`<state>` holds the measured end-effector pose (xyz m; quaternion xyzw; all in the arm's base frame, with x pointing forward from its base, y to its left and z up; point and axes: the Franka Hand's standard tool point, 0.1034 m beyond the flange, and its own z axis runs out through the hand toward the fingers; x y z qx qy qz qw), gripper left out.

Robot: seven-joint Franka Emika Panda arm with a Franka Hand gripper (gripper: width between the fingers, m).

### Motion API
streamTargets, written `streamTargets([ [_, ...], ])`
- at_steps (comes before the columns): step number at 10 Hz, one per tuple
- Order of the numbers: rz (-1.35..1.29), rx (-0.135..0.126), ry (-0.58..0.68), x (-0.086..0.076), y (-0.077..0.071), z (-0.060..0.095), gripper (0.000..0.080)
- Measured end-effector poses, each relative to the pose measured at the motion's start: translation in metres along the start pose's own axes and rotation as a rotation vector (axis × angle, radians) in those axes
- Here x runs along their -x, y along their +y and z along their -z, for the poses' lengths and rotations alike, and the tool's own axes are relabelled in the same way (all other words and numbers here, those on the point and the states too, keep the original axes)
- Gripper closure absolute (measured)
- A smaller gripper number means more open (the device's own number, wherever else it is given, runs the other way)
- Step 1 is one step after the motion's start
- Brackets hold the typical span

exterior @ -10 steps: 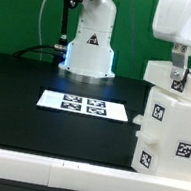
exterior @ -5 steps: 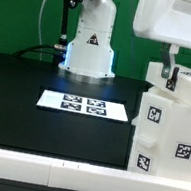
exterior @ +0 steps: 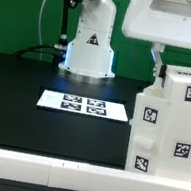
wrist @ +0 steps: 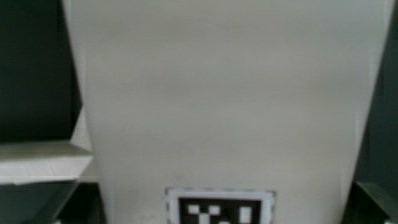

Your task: Assemble cabinet

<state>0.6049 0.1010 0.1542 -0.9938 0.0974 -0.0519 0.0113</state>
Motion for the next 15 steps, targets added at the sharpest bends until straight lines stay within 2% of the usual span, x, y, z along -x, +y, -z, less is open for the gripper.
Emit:
streamTargets([
  [4,-0.333,-0.026,-0.021,0.0003,-0.0006,0.0011,0.0246],
  [10,-0.681,-0.030,-0.041,0.0011,0.0006,0.0012,0.0246],
  [12,-1.004,-0.063,-0.095,0.0043,-0.0024,0.0017,0.0246],
  [13,-1.169,-0.088,-0.132,0.0063,-0.0064,0.0019,0.0246],
  [14,-1.240,-0.105,-0.155,0.0053,-0.0053,0.0014,0.0246],
  [15,-1.275,-0.111,-0.160,0.0047,-0.0055,0.0015,0.0246],
])
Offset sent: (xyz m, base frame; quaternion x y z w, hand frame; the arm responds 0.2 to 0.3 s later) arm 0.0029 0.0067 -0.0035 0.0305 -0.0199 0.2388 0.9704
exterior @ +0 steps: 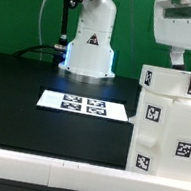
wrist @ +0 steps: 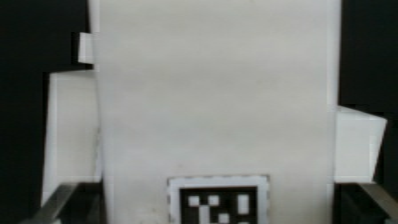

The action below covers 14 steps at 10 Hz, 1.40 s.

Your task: Assemble cabinet

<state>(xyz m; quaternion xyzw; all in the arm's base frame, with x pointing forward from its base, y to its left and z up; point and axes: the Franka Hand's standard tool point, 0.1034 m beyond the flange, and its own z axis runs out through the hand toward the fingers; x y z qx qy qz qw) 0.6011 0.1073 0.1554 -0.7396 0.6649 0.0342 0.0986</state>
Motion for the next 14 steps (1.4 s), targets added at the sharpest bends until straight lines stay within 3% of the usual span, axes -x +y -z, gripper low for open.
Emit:
streamTargets([
  [1,-0.066,-0.014,0.004,0.0047,-0.0007,-0.0001,0.0246],
  [5,-0.292,-0.016,-0.023,0.0065,-0.0008,-0.0009,0.0246],
  [7,-0.546,-0.027,-0.067,0.0016,-0.0031,-0.0014,0.0246],
  [9,-0.620,-0.067,-0.098,0.0016,-0.0045,-0.0016,0.0245],
  [12,-0.580,-0.069,-0.101,0.0037,-0.0040,-0.0025,0.0213],
  [13,-0.539,-0.063,-0.100,0.0044,-0.0031,-0.0017,0.0052],
  [14,-0.442,-0.032,-0.106,0.0076,0.0013,0.0056,0.0011],
])
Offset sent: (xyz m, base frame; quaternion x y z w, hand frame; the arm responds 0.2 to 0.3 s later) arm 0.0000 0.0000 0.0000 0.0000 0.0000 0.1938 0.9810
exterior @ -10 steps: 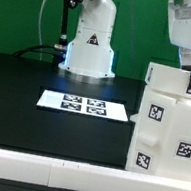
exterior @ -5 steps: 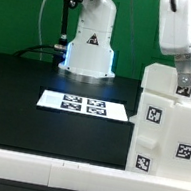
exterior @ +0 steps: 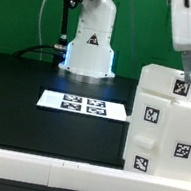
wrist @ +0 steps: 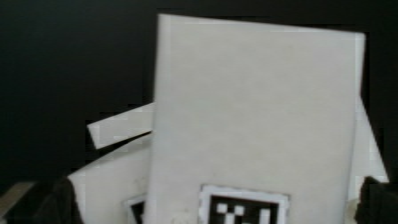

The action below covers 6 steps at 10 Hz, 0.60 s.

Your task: Assemble cabinet

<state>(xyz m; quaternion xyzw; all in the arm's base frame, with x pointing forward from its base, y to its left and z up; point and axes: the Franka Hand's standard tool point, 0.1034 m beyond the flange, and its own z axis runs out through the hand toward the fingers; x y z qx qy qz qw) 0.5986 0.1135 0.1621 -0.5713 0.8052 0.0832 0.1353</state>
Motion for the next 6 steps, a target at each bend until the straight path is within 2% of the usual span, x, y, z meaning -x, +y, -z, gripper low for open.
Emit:
streamTargets([
  [1,0.055,0.058,-0.002,0.003,0.005,0.008,0.0003],
  [3,0.353,0.138,-0.014,0.016,0.005,0.024,0.0003],
  [4,0.440,0.135,-0.021,0.022,0.006,0.023,0.0003],
  [6,0.576,0.137,-0.029,0.019,0.006,0.021,0.0003],
])
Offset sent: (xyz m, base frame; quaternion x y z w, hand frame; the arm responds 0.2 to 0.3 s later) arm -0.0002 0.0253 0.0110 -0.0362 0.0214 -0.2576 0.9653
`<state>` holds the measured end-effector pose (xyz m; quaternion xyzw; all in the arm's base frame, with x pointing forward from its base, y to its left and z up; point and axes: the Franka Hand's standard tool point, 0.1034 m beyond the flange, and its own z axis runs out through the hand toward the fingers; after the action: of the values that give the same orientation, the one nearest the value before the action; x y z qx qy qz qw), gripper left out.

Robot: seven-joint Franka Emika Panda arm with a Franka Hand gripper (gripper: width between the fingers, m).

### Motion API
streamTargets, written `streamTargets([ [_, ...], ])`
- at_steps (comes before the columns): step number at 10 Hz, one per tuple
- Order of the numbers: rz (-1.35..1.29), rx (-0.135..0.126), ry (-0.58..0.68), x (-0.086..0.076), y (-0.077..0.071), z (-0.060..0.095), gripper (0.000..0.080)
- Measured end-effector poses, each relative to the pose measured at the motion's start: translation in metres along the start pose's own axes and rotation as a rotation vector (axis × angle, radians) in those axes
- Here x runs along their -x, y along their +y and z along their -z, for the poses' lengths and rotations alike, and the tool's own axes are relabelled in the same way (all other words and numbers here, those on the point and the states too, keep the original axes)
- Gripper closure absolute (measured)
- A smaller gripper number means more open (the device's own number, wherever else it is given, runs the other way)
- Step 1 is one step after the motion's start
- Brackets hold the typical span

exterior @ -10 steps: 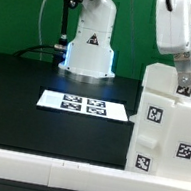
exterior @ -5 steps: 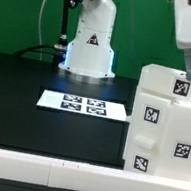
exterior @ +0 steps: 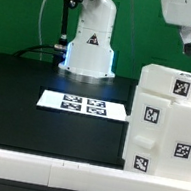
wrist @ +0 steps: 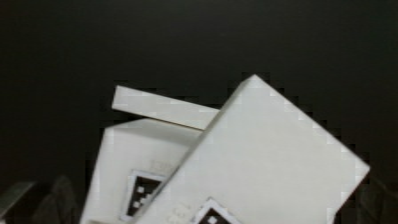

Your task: Assemble cabinet

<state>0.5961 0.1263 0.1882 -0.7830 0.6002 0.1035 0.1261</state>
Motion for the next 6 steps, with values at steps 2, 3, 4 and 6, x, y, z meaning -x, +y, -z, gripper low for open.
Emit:
streamTargets([
  [2,0.290,0.047,0.026,-0.002,0.002,0.001,0.0003],
  [3,0.490,0.082,0.054,-0.003,-0.003,0.002,0.0003],
  [4,0.734,0.111,0.075,-0.005,-0.009,0.001,0.0003],
  [6,0.791,0.098,0.084,-0.004,-0.010,0.002,0.0003],
])
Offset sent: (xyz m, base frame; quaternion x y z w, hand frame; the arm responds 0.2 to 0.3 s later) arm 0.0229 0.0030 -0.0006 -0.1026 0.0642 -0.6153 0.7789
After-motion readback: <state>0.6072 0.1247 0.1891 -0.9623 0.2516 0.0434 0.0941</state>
